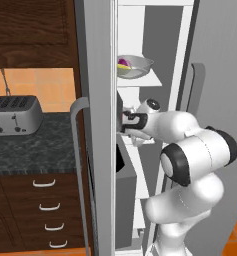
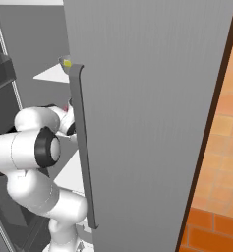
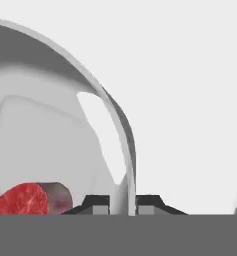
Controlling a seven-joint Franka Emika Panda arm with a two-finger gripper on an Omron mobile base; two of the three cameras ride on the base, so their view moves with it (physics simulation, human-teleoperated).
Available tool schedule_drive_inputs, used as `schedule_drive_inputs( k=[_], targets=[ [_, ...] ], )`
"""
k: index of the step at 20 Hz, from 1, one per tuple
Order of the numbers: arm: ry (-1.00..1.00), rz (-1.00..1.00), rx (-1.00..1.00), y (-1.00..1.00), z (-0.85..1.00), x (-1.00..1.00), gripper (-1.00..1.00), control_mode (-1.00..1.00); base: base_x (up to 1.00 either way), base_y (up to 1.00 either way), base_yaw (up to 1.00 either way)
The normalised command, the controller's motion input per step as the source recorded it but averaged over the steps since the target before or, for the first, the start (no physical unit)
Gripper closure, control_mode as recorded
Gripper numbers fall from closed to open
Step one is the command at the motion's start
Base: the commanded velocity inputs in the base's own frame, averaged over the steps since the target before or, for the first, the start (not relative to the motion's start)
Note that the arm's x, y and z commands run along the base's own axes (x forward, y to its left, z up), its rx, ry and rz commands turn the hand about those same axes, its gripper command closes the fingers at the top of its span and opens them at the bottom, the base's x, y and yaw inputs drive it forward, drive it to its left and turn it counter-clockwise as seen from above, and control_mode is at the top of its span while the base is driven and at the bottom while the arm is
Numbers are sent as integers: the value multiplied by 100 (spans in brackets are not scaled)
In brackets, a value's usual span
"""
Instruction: Take the meat container that has the steak and place it on the second highest rack of the freezer. Then take the vegetable container that has the lemon wedge and onion and place it on the highest rack of the freezer.
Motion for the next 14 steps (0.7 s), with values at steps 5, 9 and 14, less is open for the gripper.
schedule_drive_inputs(
  k=[5,9,14],
  targets=[
    [-9,0,0,-5,-11,-5,-100,-100,0,0,0],
    [-32,0,1,-31,30,-84,-100,-100,0,0,0],
    [-22,0,6,-13,57,-79,-100,-100,0,0,0]
  ],
)
